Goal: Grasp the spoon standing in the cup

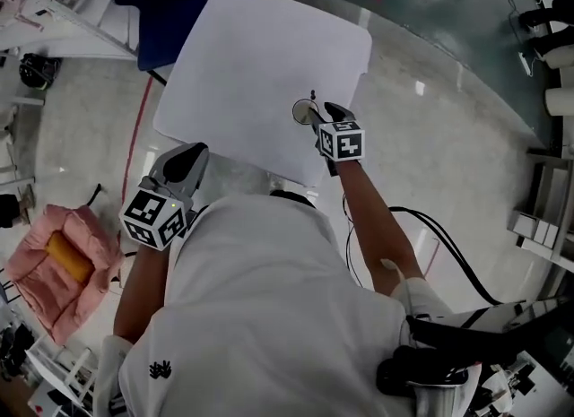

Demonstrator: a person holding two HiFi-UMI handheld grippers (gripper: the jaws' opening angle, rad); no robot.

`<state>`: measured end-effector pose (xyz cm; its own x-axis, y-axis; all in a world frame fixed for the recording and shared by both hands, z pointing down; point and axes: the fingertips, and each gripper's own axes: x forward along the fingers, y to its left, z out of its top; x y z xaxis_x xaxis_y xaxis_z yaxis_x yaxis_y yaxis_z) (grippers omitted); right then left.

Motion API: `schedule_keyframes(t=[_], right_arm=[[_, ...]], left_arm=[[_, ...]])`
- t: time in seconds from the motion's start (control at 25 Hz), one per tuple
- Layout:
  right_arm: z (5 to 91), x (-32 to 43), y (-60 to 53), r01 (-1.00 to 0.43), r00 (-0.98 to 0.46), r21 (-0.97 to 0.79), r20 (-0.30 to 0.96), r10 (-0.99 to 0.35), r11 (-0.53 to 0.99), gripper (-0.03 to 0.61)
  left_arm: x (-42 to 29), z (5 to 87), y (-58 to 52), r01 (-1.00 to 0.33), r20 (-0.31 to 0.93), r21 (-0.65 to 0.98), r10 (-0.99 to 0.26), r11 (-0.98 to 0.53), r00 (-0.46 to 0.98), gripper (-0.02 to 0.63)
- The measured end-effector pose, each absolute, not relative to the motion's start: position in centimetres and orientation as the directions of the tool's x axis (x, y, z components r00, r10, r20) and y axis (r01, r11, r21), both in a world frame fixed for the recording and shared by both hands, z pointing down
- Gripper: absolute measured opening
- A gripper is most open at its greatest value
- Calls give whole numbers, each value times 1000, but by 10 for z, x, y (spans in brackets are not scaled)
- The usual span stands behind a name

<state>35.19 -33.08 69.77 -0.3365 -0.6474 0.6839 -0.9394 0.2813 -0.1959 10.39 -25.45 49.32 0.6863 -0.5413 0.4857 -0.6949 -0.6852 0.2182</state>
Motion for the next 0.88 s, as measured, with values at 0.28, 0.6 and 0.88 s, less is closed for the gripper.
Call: schedule_keyframes(t=[0.28,0.6,0.88], right_arm=[[743,346,-376,-914,-395,-248,722,-568,321,193],[764,339,-389,-914,-383,-224,751,-538,339,119],[754,338,-387,-915,-370,-185,740,-563,359,59]], left_arm=[[91,498,-262,-800,537,197,-620,-567,572,14],[81,494,-268,-840,553,162,-657,-517,512,14],[71,488,-265,-846,541,151,-674,-511,503,14]])
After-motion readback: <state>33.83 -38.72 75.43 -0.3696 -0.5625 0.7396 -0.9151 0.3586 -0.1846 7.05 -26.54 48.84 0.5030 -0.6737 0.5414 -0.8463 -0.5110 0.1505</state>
